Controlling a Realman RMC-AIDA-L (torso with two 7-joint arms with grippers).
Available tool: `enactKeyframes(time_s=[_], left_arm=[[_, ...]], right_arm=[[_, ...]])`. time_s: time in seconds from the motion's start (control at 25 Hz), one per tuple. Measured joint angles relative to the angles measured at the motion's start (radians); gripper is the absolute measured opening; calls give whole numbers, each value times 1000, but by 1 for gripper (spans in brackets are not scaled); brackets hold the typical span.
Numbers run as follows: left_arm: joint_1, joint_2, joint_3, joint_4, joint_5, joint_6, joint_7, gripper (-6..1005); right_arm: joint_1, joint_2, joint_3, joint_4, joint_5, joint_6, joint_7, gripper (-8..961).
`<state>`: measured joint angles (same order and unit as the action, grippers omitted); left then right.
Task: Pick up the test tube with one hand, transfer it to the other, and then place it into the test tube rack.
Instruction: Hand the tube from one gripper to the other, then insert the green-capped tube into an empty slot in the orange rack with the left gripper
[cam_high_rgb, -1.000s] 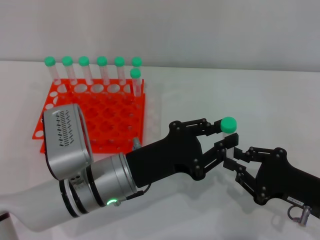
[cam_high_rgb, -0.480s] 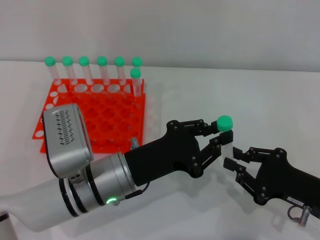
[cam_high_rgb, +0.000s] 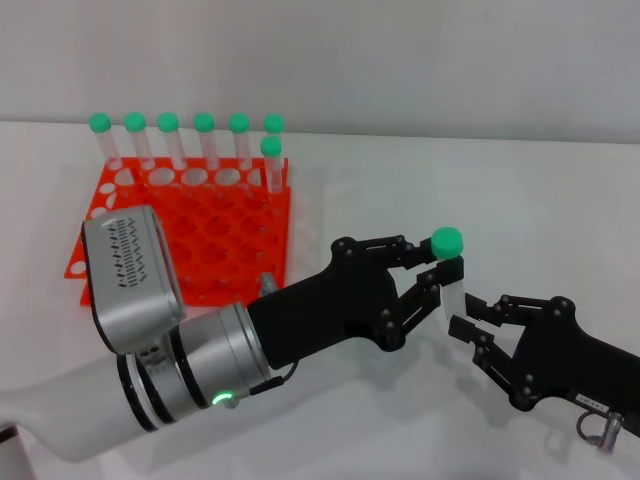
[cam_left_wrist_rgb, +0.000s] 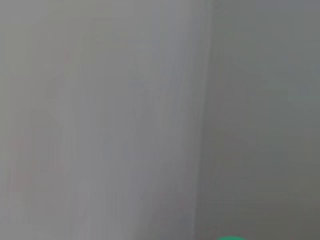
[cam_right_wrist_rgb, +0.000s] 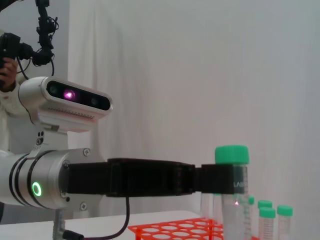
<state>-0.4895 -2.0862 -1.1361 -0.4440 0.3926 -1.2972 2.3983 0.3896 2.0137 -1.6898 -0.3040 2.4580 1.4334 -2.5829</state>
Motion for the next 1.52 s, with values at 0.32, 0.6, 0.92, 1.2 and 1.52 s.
enactKeyframes(time_s=[0.32,0.6,0.92,1.2,1.52], left_arm=[[2,0,-2,-1,-22,0,1,207],[3,0,-1,1,-45,-2,10,209],[93,4,-91,7,-163,-11,122,212],[192,-2,-306,21,-207,-13,149,215],[141,1,-328,96,-393,25,221,217]], right_arm=[[0,-1,4,0,-4,6,32,191],[-4,-2,23,2,4,3,62,298],[-86,-22,191,8,0,-2,59,529],[-161,-14,441,28,3,1,50,841],[-155,-13,613,57,7,8,50,874]])
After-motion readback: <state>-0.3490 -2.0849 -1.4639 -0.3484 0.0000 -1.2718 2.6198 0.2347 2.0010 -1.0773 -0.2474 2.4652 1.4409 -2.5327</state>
